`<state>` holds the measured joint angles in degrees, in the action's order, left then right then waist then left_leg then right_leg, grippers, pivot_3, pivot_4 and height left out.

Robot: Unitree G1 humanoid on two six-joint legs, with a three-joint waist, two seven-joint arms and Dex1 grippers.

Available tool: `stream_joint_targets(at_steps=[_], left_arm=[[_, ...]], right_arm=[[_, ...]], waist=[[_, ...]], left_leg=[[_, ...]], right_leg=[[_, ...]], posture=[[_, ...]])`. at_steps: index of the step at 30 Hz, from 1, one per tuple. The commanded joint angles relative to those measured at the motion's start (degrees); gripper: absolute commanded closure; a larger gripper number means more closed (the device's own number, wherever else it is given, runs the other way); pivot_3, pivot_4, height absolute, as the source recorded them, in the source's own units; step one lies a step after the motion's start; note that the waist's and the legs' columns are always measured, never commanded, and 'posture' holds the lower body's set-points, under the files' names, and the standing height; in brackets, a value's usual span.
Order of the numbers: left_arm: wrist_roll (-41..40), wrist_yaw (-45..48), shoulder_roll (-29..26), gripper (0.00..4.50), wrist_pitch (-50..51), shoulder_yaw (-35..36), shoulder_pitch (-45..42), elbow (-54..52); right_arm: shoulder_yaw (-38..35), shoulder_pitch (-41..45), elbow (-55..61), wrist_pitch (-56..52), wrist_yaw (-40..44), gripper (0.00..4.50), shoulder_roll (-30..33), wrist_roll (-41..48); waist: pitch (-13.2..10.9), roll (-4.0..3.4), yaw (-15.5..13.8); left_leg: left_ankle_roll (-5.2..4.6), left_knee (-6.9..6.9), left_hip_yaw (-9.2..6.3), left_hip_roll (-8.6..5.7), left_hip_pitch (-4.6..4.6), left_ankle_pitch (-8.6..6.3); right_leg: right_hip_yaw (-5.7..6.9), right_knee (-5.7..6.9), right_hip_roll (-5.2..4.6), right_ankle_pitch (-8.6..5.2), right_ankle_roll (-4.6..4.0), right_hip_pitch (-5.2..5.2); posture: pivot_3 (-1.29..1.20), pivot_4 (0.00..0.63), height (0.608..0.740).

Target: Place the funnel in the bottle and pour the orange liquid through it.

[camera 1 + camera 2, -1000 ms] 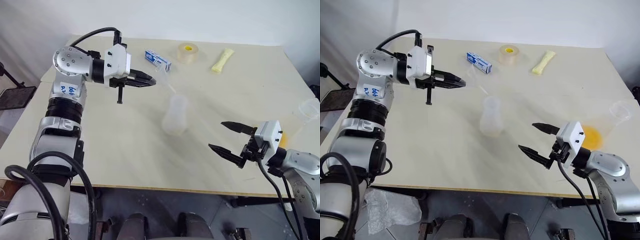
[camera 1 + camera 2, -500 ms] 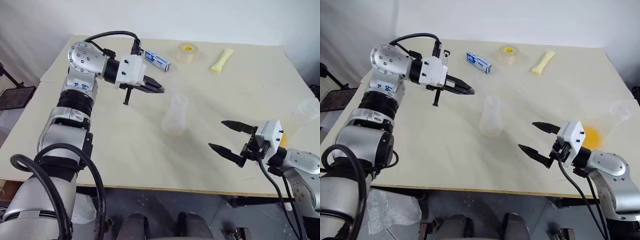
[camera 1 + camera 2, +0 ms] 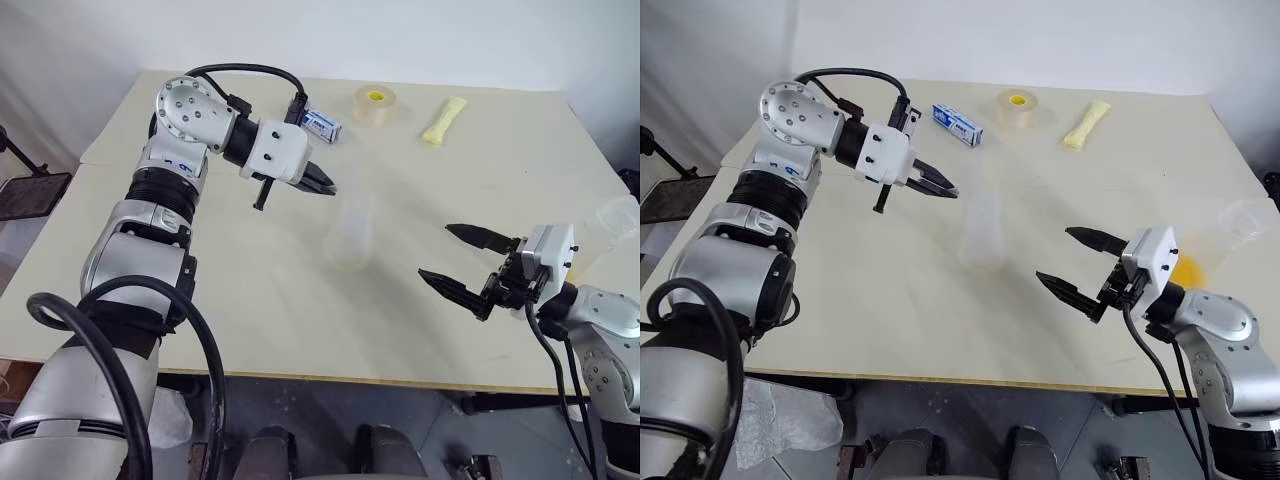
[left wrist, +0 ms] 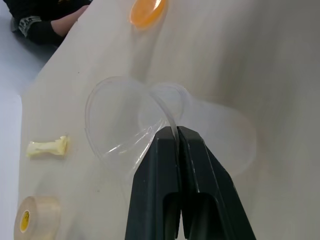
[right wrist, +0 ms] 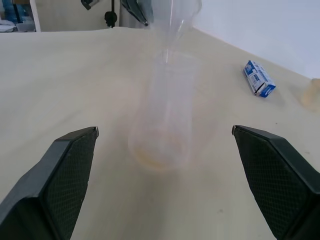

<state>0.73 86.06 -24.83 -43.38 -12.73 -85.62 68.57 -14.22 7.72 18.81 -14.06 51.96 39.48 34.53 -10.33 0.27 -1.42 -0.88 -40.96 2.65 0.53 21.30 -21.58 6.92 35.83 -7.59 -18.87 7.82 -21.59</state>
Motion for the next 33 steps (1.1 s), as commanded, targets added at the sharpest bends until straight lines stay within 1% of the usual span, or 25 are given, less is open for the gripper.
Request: stream_joint_targets(at_steps=[1,6,9,10,12,21,22,25,29,30,32,33], left_arm=[[1.41,5.35,0.28,4.47,-1.79,-0.52,-3.18,0.46],[4.58,2.54,-0.01,4.47,-2.67,-1.92,-4.42,1.45],[5.91,1.05,0.00,3.84,-3.04,-1.98,-4.96,2.00],[6.52,-0.07,0.01,3.51,-3.21,-1.97,-5.19,2.09],[6.95,-0.91,0.27,2.98,-3.36,-1.58,-5.52,2.28],[6.66,-3.88,0.93,0.11,-2.33,0.43,-6.12,2.76],[6.46,-4.08,0.85,0.02,-1.79,0.83,-6.02,2.74],[4.09,-4.90,0.19,0.02,2.11,3.93,-5.07,2.48],[-2.68,-4.91,-1.86,0.02,13.00,11.00,-1.05,0.44],[-3.53,-4.65,-2.11,0.02,14.55,11.88,-0.21,-0.46],[-5.98,-2.81,-3.36,0.02,21.45,13.70,2.89,-3.18],[-7.59,-1.36,-4.27,0.02,25.27,14.60,5.75,-5.59]], right_arm=[[-1.59,1.23,1.31,0.16,-0.71,0.00,-0.32,1.40],[-1.64,1.77,1.02,0.32,-0.96,0.00,-0.23,1.37],[-1.49,2.07,0.87,0.43,-1.24,0.00,-0.35,1.19],[-1.46,2.13,0.83,0.47,-1.33,0.00,-0.39,1.15],[-1.42,2.19,0.74,0.56,-1.42,0.00,-0.42,1.09],[-1.62,2.27,0.18,0.81,-1.61,0.00,-0.11,0.56],[-1.82,2.13,0.23,0.76,-1.71,0.00,-0.03,0.57],[-3.19,0.40,1.22,0.43,-3.34,0.00,-0.03,0.26],[-5.63,-4.35,5.58,-1.23,-8.99,0.00,-1.04,-0.21],[-6.08,-5.11,6.31,-1.67,-9.78,0.00,-1.06,-0.13],[-7.51,-7.36,8.58,-3.09,-11.93,0.00,-1.23,0.38],[-8.44,-8.54,10.00,-4.50,-13.68,0.00,-1.55,1.16]], waist=[[0.00,0.01,-0.03],[-0.01,0.01,-0.05],[-0.01,0.01,-0.03],[-0.01,0.01,-0.03],[-0.01,0.02,-0.05],[-0.01,0.02,-0.03],[-0.01,0.02,-0.01],[-0.01,0.02,-0.04],[-0.01,0.01,0.10],[-0.01,0.01,0.12],[-0.01,0.01,0.15],[0.00,0.00,0.19]], left_leg=[[0.00,0.00,0.00,0.00,0.00,0.00],[0.00,0.00,0.00,-0.01,0.00,0.00],[0.00,0.00,0.00,0.00,0.01,0.00],[0.00,0.00,0.00,0.00,0.01,0.00],[0.00,0.00,0.00,0.00,0.01,0.00],[0.00,0.00,0.00,0.00,0.01,0.00],[0.00,0.00,0.00,0.00,0.01,0.00],[0.00,0.00,0.00,0.01,0.01,0.00],[0.00,0.01,-0.02,0.02,0.01,0.00],[0.00,0.03,-0.01,0.04,-0.01,0.00],[0.00,0.02,-0.02,0.05,-0.01,0.00],[0.00,0.00,-0.03,0.06,-0.02,0.00]], right_leg=[[0.00,0.00,0.00,0.00,0.00,0.00],[0.00,0.00,-0.01,0.00,0.00,0.00],[0.01,0.00,0.00,0.00,0.00,0.00],[0.00,0.00,0.00,0.00,0.00,0.00],[0.01,0.00,-0.01,0.00,0.00,-0.01],[0.01,0.00,-0.01,0.00,0.00,-0.01],[0.01,0.00,-0.01,0.00,0.00,-0.01],[0.01,0.00,0.00,0.00,0.00,-0.01],[0.03,0.03,-0.02,0.00,0.00,-0.02],[0.03,0.04,-0.01,0.00,0.00,-0.02],[0.07,0.07,0.00,0.00,0.00,-0.03],[0.07,0.10,0.00,0.00,0.00,-0.03]], posture=[[0.00,0.150,0.740],[0.00,0.150,0.740],[0.00,0.150,0.740],[0.00,0.150,0.740],[0.00,0.150,0.740],[0.00,0.150,0.740],[0.00,0.150,0.740],[0.00,0.150,0.740],[0.00,0.150,0.740],[0.00,0.150,0.740],[0.00,0.150,0.740],[0.00,0.150,0.740]])
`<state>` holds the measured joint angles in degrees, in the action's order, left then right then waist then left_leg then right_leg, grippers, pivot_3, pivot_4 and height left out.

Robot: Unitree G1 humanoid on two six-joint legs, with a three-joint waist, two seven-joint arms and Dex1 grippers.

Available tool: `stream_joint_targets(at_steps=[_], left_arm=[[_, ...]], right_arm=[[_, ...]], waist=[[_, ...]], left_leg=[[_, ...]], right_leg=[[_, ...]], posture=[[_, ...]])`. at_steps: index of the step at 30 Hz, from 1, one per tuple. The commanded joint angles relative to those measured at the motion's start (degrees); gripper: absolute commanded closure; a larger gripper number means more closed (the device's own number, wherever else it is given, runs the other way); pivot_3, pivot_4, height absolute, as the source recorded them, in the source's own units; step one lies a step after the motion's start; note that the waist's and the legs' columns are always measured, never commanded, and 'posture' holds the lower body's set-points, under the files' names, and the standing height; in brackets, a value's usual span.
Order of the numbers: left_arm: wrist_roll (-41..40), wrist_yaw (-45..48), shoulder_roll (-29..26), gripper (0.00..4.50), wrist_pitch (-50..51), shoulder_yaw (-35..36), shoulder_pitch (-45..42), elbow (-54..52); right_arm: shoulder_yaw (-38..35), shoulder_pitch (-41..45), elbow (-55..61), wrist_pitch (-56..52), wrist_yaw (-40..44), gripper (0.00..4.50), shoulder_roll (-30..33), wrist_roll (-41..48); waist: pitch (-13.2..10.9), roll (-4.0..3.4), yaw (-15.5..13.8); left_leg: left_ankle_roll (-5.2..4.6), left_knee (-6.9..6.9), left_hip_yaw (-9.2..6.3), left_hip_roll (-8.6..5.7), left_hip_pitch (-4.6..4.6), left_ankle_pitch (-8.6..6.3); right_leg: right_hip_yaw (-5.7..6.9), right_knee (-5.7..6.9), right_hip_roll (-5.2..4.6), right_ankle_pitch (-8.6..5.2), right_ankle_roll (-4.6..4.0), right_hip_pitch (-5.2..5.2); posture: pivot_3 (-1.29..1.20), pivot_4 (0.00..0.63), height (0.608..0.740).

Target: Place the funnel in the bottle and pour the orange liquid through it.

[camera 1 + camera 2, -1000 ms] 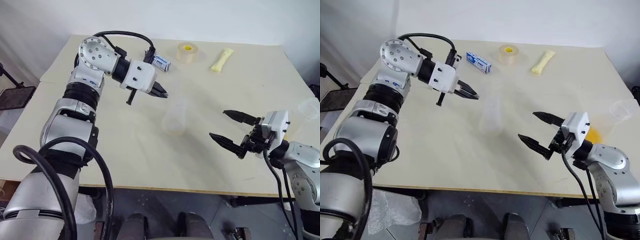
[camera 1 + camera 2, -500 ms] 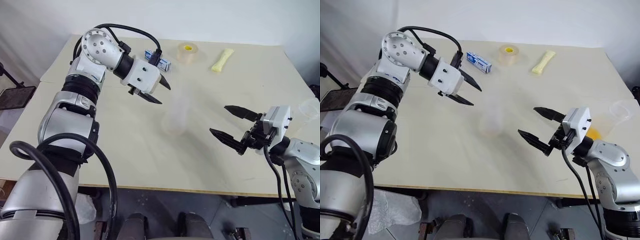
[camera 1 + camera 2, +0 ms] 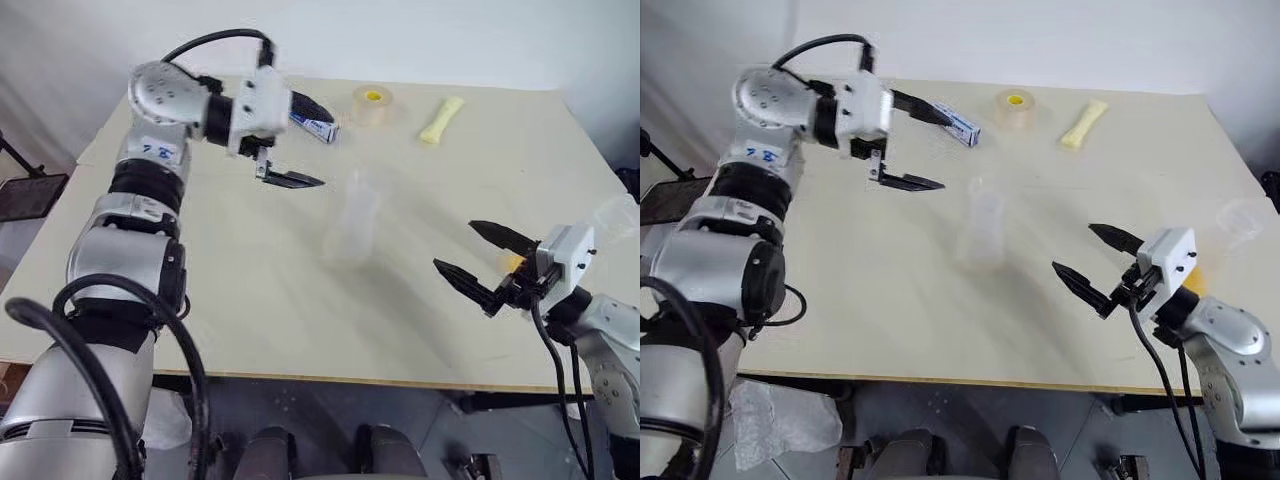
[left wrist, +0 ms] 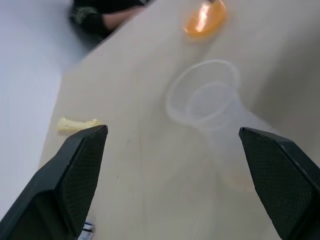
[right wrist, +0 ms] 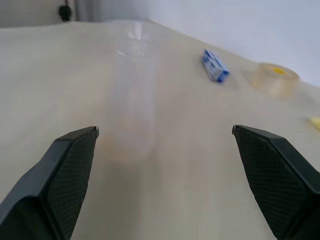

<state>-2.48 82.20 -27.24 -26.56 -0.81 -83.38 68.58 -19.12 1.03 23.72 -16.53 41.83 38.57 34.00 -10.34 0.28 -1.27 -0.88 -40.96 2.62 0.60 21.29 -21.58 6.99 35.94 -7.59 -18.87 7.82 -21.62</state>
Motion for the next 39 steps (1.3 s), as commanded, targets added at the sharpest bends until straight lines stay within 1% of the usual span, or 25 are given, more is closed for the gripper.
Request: stream_joint_targets(at_steps=[1,3,5,9,12,16,19,22,24,26,28,32,39], left_arm=[[-5.55,3.40,-2.48,0.02,11.36,3.25,5.75,-7.92],[-8.67,1.99,-3.10,0.02,17.53,5.33,11.44,-14.44],[-12.62,0.28,-3.35,0.02,24.83,7.39,18.52,-23.42],[-17.46,-2.60,-3.94,0.02,34.57,9.27,29.45,-36.44],[-19.24,-3.36,-4.79,0.02,39.27,9.21,37.26,-43.39],[-20.79,-4.96,-4.30,0.02,41.60,9.25,43.07,-47.35],[-22.58,-5.66,-3.10,0.02,42.45,9.62,44.63,-48.05],[-22.77,-6.32,-2.00,0.02,41.03,9.43,44.80,-47.07],[-23.39,-5.68,-1.38,0.02,40.47,9.24,45.06,-46.70],[-23.54,-4.78,-1.24,0.02,39.62,8.90,45.33,-46.29],[-23.25,-3.66,-1.56,0.02,38.82,8.40,45.56,-45.94],[-22.99,-2.02,-1.98,0.02,37.29,8.09,45.86,-45.64],[-22.97,-3.29,-1.92,0.02,36.68,7.94,46.51,-47.14]], right_arm=[[-4.21,-2.68,6.11,-3.06,-4.81,0.00,-0.85,2.31],[-5.70,-4.23,8.73,-5.49,-8.74,0.00,-1.83,3.05],[-7.83,-6.43,11.83,-7.96,-12.52,0.00,-2.92,4.34],[-10.95,-8.80,15.64,-12.01,-17.79,0.00,-4.19,6.99],[-13.41,-10.52,17.75,-13.04,-21.22,0.00,-5.07,7.03],[-17.66,-16.19,21.29,-12.99,-22.63,0.00,-6.61,7.74],[-21.12,-21.11,23.61,-12.61,-23.59,0.00,-8.75,8.99],[-23.77,-25.55,24.02,-11.18,-23.38,0.00,-11.24,9.43],[-24.70,-26.30,22.23,-9.39,-24.41,0.00,-12.84,7.21],[-25.35,-24.01,19.44,-8.46,-27.94,0.00,-14.25,5.75],[-24.71,-21.51,16.99,-7.78,-29.51,0.00,-14.25,4.12],[-22.90,-16.83,11.45,-6.93,-28.57,0.00,-12.09,1.47],[-20.62,-9.39,2.14,-6.46,-25.53,0.00,-8.45,-0.30]], waist=[[0.01,-0.02,0.06],[0.01,-0.02,0.12],[0.01,-0.02,0.10],[0.01,-0.02,-0.15],[0.02,-0.04,-0.14],[0.04,-0.06,-0.27],[0.04,-0.07,-0.45],[0.05,-0.06,-0.35],[0.06,-0.09,-0.17],[0.06,-0.09,-0.05],[0.09,-0.14,0.12],[0.13,-0.21,0.09],[0.14,-0.22,-0.09]], left_leg=[[0.00,0.01,0.00,0.00,-0.01,0.00],[0.00,0.01,-0.08,0.01,-0.03,0.00],[0.00,0.00,-0.42,0.02,-0.03,0.00],[0.00,-0.04,-0.57,0.09,0.00,0.00],[0.00,-0.07,-0.57,0.06,-0.02,0.00],[0.00,-0.01,-0.54,0.01,-0.07,0.00],[0.00,-0.02,-0.54,0.00,-0.07,0.00],[0.00,-0.03,-0.48,-0.04,-0.10,0.00],[0.00,0.00,-0.46,-0.08,-0.13,0.00],[0.00,0.03,-0.41,-0.05,-0.19,0.00],[0.00,0.03,-0.31,-0.06,-0.23,0.00],[0.01,0.06,-0.28,-0.02,-0.23,0.00],[0.00,0.03,-0.29,-0.07,-0.19,0.00]], right_leg=[[-0.01,0.00,0.00,0.00,0.00,0.00],[-0.01,0.03,0.00,0.00,0.00,0.00],[-0.05,0.04,-0.02,0.00,0.00,-0.01],[-0.13,0.05,-0.06,0.00,0.00,0.01],[-0.22,0.07,-0.08,0.00,0.00,0.04],[-0.26,0.05,-0.04,0.00,0.00,0.04],[-0.30,0.06,-0.04,0.00,0.00,0.05],[-0.41,0.04,-0.04,0.00,0.00,0.07],[-0.44,0.04,0.00,0.00,0.00,0.07],[-0.47,0.04,0.03,0.00,0.00,0.07],[-0.55,0.04,0.03,0.00,0.00,0.06],[-0.60,0.04,0.08,0.00,0.00,0.01],[-0.63,0.04,0.04,0.00,0.00,0.02]], posture=[[0.00,0.150,0.740],[0.00,0.150,0.740],[0.00,0.150,0.740],[0.00,0.150,0.740],[0.00,0.150,0.740],[0.00,0.150,0.740],[0.00,0.150,0.740],[0.00,0.150,0.740],[0.00,0.150,0.740],[0.00,0.150,0.740],[0.00,0.150,0.740],[0.00,0.150,0.740],[0.00,0.150,0.740]])
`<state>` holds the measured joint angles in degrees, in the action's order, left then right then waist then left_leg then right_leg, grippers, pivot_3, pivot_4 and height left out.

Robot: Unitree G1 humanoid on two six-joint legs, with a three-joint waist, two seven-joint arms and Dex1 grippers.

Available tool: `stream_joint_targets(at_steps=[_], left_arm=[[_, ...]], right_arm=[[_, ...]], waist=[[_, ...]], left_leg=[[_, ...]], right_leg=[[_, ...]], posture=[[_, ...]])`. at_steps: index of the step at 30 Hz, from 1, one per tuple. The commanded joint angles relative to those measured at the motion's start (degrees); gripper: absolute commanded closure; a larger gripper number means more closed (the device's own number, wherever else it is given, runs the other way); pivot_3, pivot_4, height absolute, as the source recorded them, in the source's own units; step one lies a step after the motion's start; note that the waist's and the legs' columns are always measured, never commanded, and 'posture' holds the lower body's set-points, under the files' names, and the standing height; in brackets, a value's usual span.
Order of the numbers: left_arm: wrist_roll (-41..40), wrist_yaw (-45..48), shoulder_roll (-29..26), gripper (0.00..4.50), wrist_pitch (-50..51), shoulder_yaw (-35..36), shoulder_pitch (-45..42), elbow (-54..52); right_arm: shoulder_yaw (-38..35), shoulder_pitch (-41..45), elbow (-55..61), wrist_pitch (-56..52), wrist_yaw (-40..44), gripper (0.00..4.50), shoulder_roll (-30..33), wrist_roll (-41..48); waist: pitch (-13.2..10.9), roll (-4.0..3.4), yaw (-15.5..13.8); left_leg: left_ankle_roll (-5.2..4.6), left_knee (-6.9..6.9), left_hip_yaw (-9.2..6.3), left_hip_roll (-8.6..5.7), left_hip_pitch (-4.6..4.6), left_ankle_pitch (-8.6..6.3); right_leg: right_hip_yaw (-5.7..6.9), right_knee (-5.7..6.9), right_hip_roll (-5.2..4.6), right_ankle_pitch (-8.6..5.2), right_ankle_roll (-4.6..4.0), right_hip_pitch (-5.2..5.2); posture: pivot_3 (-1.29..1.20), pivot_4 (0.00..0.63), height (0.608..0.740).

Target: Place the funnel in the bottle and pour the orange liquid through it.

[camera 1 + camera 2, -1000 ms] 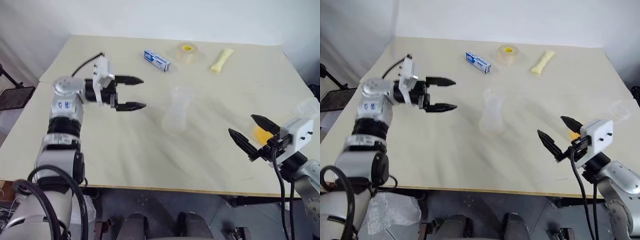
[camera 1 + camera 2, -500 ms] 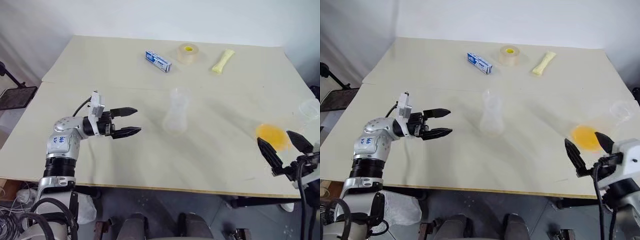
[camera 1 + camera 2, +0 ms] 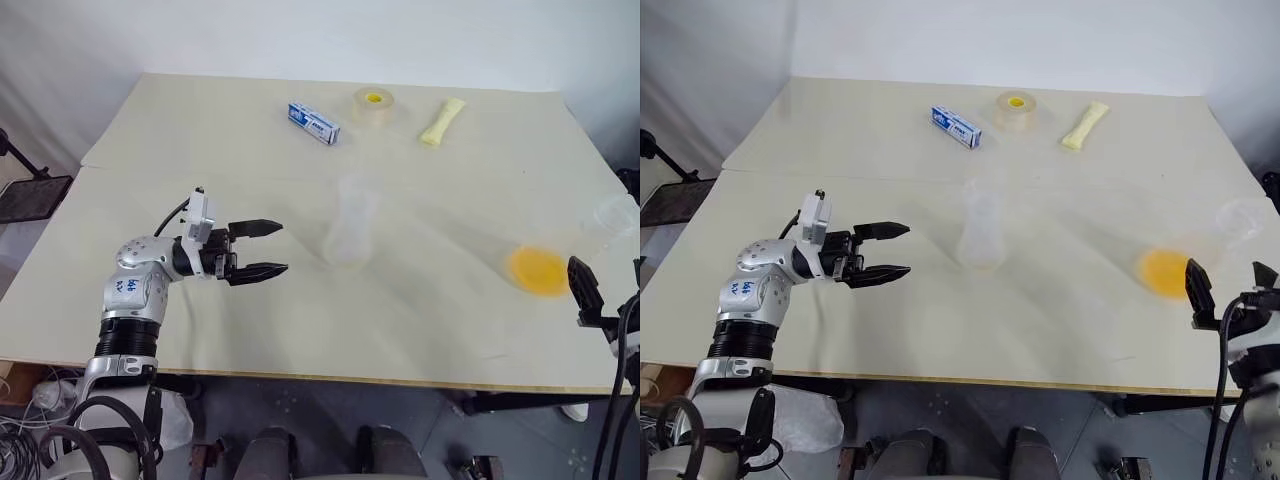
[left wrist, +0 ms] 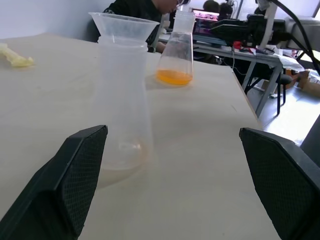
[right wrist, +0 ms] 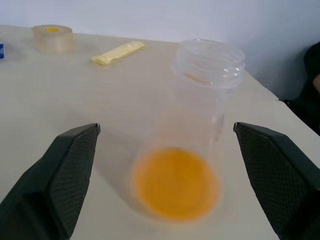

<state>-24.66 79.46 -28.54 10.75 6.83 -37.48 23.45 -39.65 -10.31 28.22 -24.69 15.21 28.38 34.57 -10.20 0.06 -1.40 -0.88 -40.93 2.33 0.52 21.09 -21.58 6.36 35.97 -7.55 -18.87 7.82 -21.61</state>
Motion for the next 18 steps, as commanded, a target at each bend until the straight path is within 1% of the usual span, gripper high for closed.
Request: stream_joint_targets(at_steps=[1,6,14,18], left_arm=[[-0.92,-0.75,-0.65,0.02,-0.53,0.33,0.96,-2.55],[-1.48,-2.53,-0.99,0.02,0.24,0.71,3.19,-5.89],[-2.10,-4.48,-1.04,0.02,0.37,0.69,4.31,-7.86],[-2.10,-4.74,-0.64,0.02,0.24,0.03,4.09,-7.80]], right_arm=[[0.02,3.05,-3.69,1.90,1.01,0.00,2.10,-1.30],[0.46,7.32,-7.03,2.74,-0.17,0.00,2.66,-3.48],[1.77,9.46,-9.60,4.10,-0.31,0.00,1.87,-5.74],[4.26,13.69,-15.07,5.75,-1.57,0.00,1.78,-8.62]], waist=[[0.00,0.00,0.11],[0.02,-0.05,0.17],[0.02,-0.05,0.16],[0.03,-0.06,0.32]], left_leg=[[0.00,0.01,0.02,-0.01,0.00,0.00],[0.00,0.03,0.01,0.04,-0.01,0.00],[0.00,0.02,-0.01,0.08,0.01,0.00],[0.00,0.02,0.01,0.08,-0.01,0.00]], right_leg=[[-0.01,-0.01,-0.01,0.00,0.00,0.00],[0.00,0.00,0.01,0.00,0.00,-0.01],[-0.01,0.00,-0.03,0.00,0.00,-0.01],[0.00,0.00,0.01,0.00,0.00,-0.01]], posture=[[0.00,0.150,0.740],[0.00,0.150,0.740],[0.00,0.150,0.740],[0.00,0.150,0.740]])
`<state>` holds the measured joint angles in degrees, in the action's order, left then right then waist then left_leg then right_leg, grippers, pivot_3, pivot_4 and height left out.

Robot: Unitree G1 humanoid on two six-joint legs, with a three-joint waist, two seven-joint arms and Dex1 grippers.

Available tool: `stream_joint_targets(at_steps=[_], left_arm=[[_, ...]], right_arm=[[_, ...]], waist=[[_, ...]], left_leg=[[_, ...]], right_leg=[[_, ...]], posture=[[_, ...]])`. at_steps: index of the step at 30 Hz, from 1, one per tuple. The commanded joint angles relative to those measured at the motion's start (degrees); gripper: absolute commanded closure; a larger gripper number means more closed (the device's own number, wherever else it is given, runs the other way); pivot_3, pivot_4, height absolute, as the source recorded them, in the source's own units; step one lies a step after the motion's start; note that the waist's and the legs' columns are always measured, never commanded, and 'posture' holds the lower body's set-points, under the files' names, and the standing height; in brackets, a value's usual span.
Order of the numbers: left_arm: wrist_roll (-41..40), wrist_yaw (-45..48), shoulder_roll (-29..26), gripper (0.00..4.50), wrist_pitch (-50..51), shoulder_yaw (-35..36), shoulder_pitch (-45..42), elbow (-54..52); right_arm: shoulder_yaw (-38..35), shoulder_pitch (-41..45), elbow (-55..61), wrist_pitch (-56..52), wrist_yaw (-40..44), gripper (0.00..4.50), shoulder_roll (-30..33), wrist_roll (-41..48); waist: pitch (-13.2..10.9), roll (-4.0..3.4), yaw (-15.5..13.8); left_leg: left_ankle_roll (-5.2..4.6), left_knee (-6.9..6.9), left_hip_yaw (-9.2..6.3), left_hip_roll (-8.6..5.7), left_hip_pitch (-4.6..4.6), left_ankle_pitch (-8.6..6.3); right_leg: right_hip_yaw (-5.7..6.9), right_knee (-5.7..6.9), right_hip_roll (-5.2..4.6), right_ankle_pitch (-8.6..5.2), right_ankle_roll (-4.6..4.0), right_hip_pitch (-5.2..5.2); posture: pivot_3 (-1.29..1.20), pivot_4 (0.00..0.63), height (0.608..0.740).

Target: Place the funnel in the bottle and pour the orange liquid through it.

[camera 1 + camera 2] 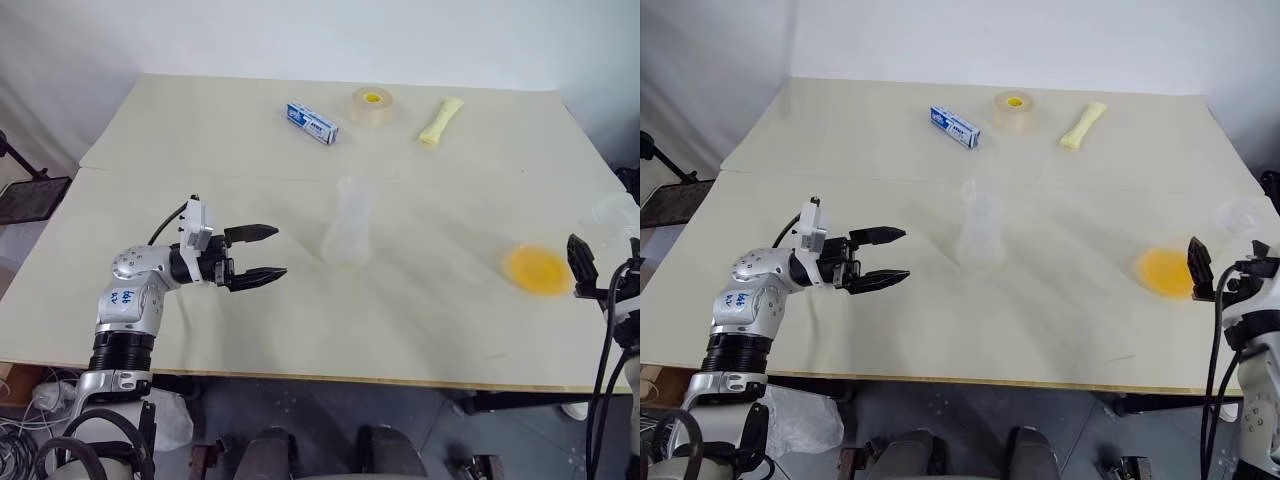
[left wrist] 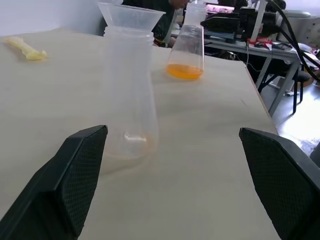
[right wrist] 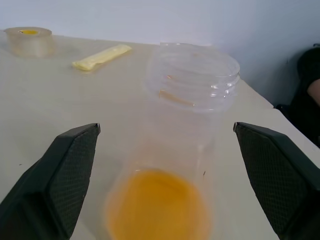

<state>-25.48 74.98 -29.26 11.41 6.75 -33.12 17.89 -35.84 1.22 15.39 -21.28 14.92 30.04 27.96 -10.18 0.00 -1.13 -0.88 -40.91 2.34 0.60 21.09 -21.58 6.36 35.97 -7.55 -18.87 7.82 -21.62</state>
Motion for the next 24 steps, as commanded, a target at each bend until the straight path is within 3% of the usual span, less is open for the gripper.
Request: stream_joint_targets(at_steps=[1,11,19,22,24], left_arm=[[-1.29,-0.33,0.12,0.02,-0.41,0.06,-0.35,-2.31],[-1.71,-1.27,-0.57,0.02,-0.01,0.61,0.35,-3.95],[-2.08,-2.07,-0.81,0.02,-0.11,0.56,0.73,-4.41],[-2.15,-2.14,-0.92,0.00,-0.29,0.42,0.79,-4.32],[-2.06,-2.21,-0.93,0.00,-0.44,0.39,0.56,-3.92]], right_arm=[[0.75,3.41,-4.02,3.24,-1.66,0.00,0.03,-2.69],[2.45,11.11,-13.74,8.30,-1.61,0.00,0.64,-5.50],[2.77,12.84,-14.60,8.40,-2.34,0.00,0.18,-5.19],[2.89,12.58,-12.42,9.01,-1.99,0.55,-0.55,-4.17],[3.01,12.65,-10.72,8.38,-2.61,1.23,-0.89,-3.85]], waist=[[0.00,0.00,0.04],[-0.01,-0.04,0.13],[-0.02,-0.05,0.15],[-0.02,-0.05,0.21],[-0.03,-0.06,0.30]], left_leg=[[0.00,0.00,0.02,0.00,0.00,0.00],[0.00,0.01,-0.02,0.02,0.02,0.00],[0.00,0.01,-0.05,0.08,0.04,0.00],[0.00,0.02,-0.04,0.08,0.04,0.00],[0.00,0.02,-0.04,0.08,0.04,0.00]], right_leg=[[-0.02,-0.01,-0.03,0.00,0.00,0.00],[0.02,-0.01,-0.02,0.00,0.00,0.00],[0.03,-0.01,-0.05,0.00,0.00,-0.01],[0.03,-0.01,-0.04,0.00,0.00,-0.01],[0.03,-0.02,-0.04,0.00,0.00,-0.01]], posture=[[0.00,0.150,0.740],[0.00,0.150,0.740],[0.00,0.150,0.740],[0.00,0.150,0.740],[0.00,0.150,0.740]])
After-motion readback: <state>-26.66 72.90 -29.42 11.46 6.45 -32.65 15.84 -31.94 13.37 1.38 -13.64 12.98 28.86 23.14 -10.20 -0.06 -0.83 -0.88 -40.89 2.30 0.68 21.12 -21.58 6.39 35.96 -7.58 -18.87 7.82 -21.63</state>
